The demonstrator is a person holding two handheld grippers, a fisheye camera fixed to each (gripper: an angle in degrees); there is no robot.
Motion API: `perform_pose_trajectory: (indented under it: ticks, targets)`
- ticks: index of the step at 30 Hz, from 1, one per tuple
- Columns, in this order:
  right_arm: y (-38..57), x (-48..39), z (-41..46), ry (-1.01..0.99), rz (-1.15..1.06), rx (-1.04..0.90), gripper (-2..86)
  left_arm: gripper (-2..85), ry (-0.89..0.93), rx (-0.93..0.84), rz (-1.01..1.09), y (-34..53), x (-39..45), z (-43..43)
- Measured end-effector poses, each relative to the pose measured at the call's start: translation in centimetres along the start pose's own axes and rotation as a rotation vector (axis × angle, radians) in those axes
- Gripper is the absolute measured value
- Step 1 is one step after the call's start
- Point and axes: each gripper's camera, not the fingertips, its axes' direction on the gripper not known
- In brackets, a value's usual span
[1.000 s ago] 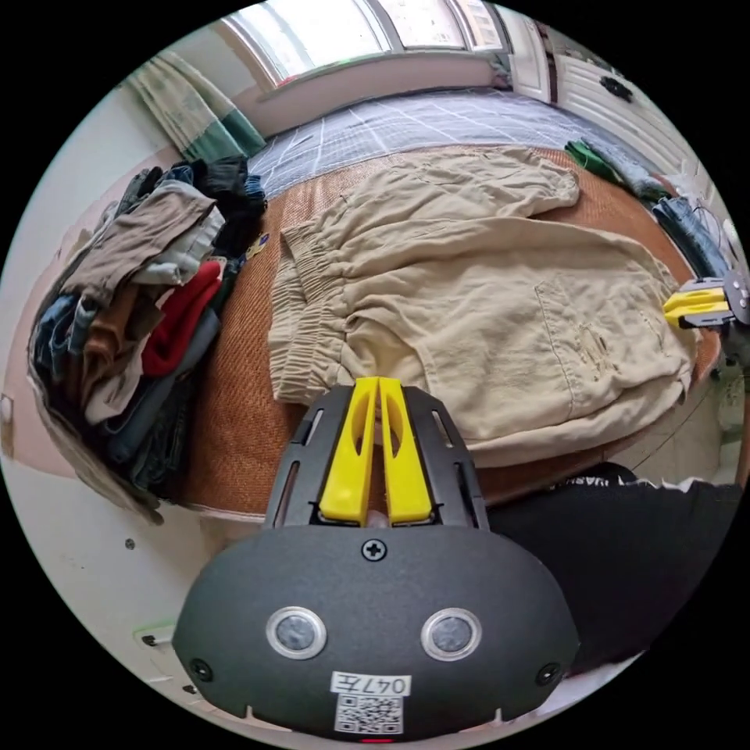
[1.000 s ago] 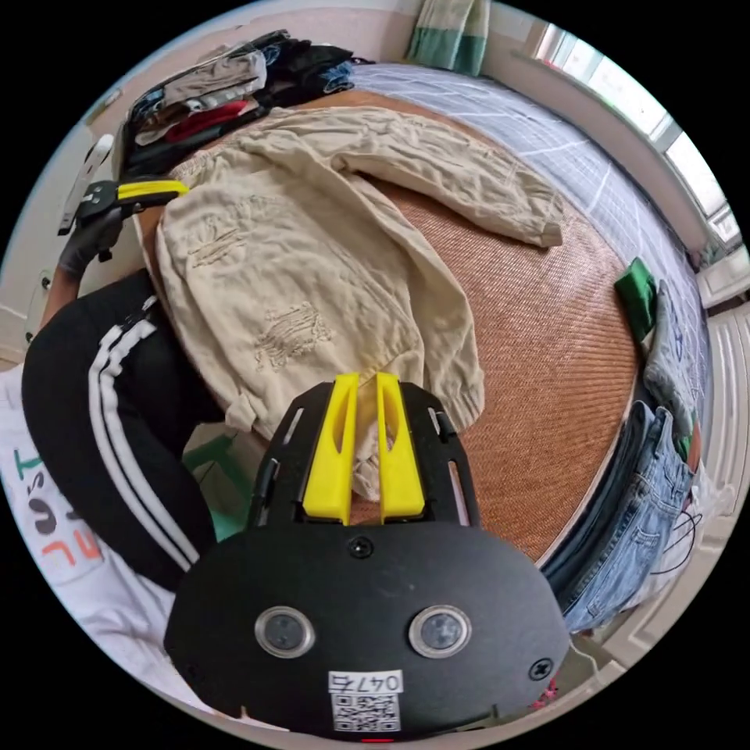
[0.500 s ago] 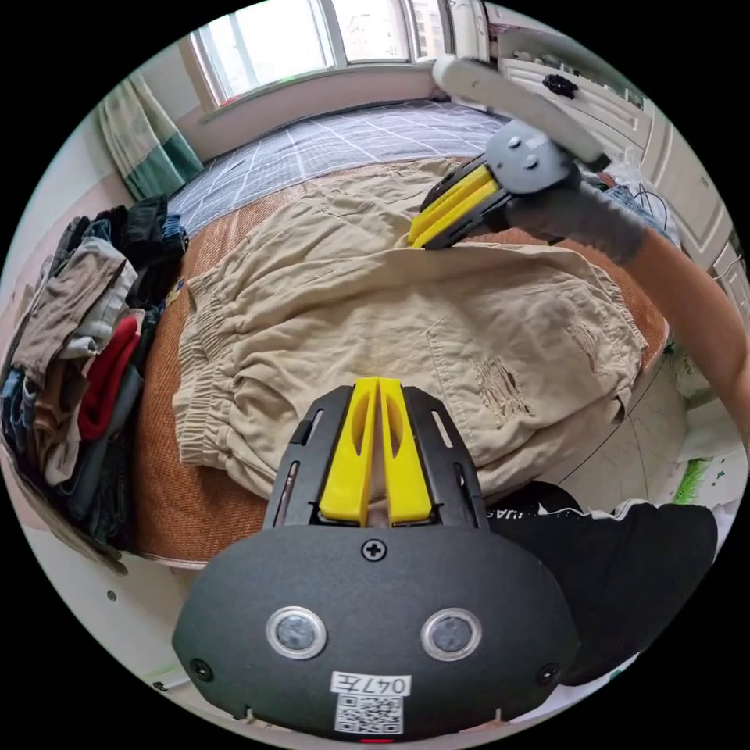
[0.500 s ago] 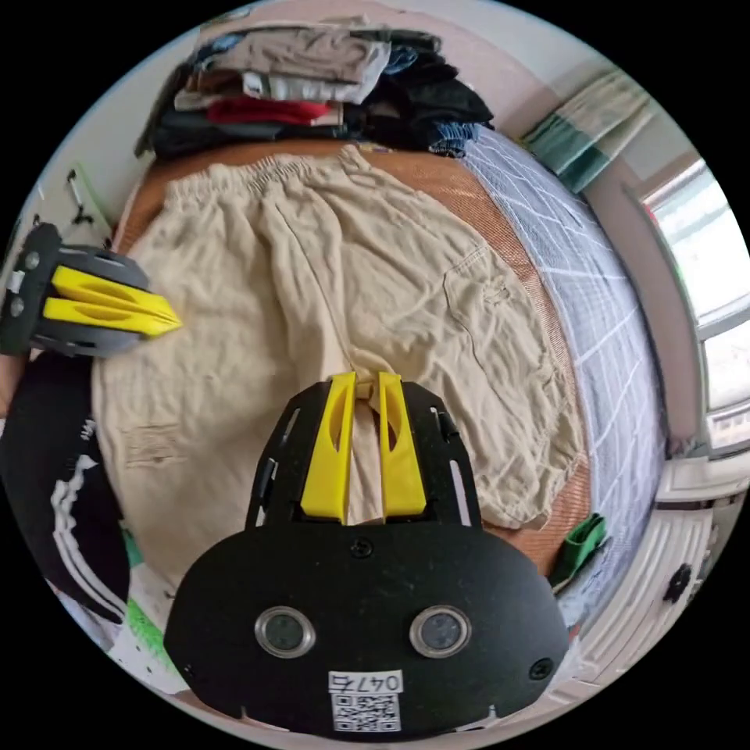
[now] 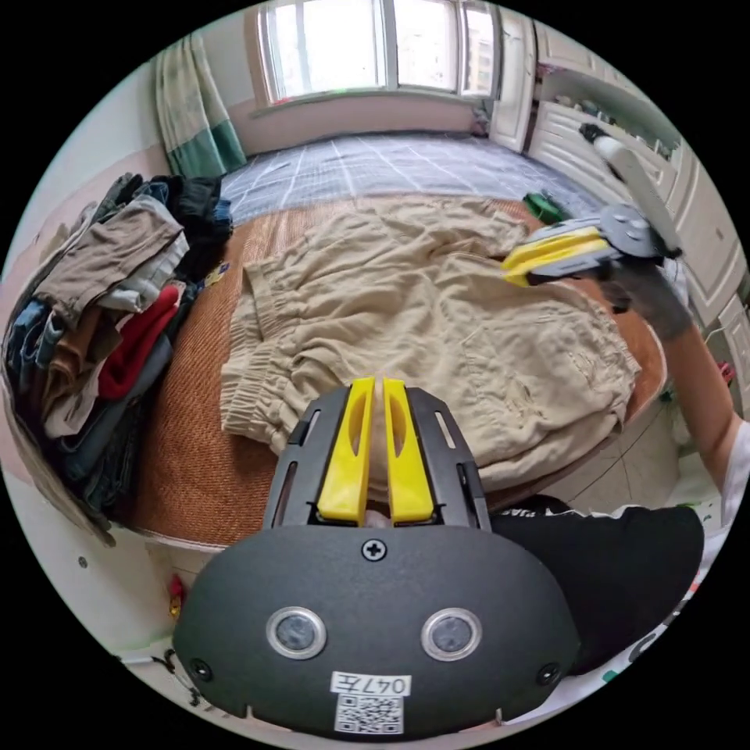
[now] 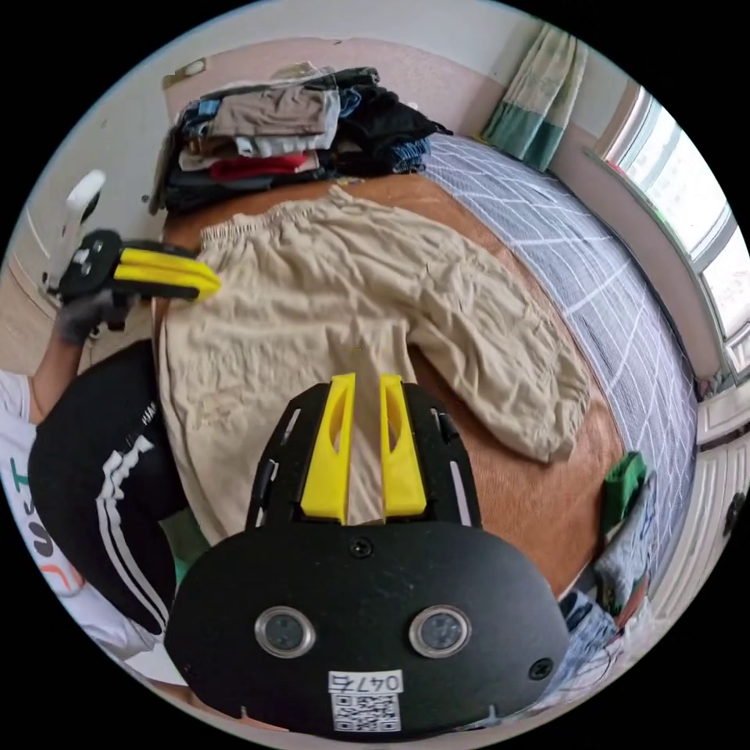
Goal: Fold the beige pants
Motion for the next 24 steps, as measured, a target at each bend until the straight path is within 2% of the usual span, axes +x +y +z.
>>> perform_pose_trajectory:
  ticks: [3,5,7,11,13,17,20,24]
  targets:
    - [5.8,-0.8,-0.6,0.047,0.092,-0.023,2.2,3.1,-0.002,0.060,-0.033,3.4,-1.8,-3.5]
    - [11.3,-1.4,-3.1,-0.008,0.180,0.064,2.5,7.0,-0.087,0.144,-0.127,7.6,-5.1,-8.3]
    - [14.8,-1.9,-3.9,-0.055,0.217,0.105,2.5,8.6,-0.164,0.141,-0.220,10.5,-8.5,-9.4]
    - [19.7,-1.4,-2.9,-0.016,0.291,0.091,2.2,10.2,-0.090,0.089,-0.403,13.2,-15.5,-7.2]
    - [20.4,-0.5,-2.7,-0.039,0.306,0.128,1.9,10.1,-0.140,0.119,-0.379,12.5,-14.1,-7.9]
    - [20.4,1.2,0.6,-0.076,0.335,-0.008,1.6,9.4,-0.173,0.104,-0.184,8.6,-7.9,-6.1]
    - [20.6,1.7,1.1,-0.109,0.354,-0.079,1.1,9.5,-0.225,0.023,-0.178,8.3,-8.0,-2.5]
    - [20.4,1.3,1.2,-0.151,0.279,-0.179,1.0,9.3,-0.155,0.059,-0.203,9.7,-8.6,-2.7]
